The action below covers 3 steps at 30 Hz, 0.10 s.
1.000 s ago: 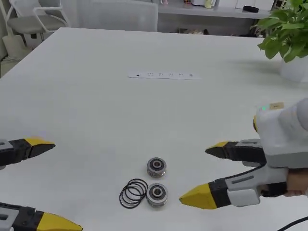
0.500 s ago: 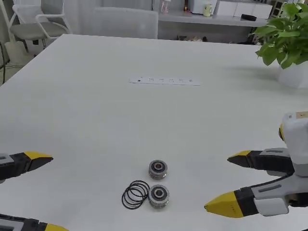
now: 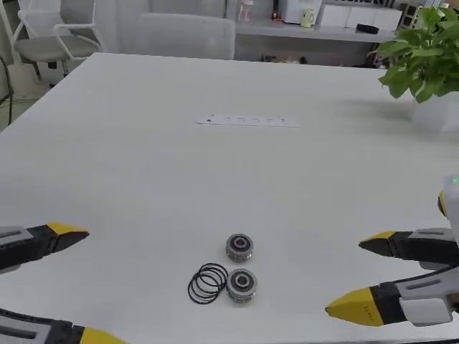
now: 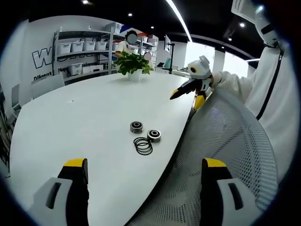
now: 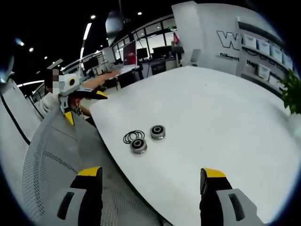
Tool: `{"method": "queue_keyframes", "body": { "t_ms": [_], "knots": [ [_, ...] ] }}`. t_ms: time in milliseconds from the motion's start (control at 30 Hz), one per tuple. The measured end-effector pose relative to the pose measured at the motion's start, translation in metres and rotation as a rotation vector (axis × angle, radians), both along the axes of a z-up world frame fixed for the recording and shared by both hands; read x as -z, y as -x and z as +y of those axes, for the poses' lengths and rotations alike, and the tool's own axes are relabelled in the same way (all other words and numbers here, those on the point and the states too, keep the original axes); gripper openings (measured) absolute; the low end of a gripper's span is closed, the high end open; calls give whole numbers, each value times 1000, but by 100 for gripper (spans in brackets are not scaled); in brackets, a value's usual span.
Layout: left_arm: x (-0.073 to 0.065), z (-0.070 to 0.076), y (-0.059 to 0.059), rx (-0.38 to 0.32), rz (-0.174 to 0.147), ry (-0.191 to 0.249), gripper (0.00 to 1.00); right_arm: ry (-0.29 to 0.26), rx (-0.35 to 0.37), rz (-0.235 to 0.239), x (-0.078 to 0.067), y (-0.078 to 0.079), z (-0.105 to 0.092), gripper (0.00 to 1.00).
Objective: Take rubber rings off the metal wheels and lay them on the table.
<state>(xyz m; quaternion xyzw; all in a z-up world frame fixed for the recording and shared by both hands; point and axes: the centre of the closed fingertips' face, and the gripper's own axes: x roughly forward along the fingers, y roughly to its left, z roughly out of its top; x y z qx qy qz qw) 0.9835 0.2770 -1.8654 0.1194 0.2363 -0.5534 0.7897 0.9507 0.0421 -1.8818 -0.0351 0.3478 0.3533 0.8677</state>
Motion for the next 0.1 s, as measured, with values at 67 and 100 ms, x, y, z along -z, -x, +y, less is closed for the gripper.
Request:
{"method": "queue_keyframes", "body": {
  "t_ms": [67, 100],
  "knots": [
    [0, 0, 0, 4, -1, 1, 99, 6, 8, 4, 4, 4, -1, 85],
    [0, -1, 0, 7, -1, 3, 99, 8, 13, 5, 7, 6, -1, 84]
  ]
}}
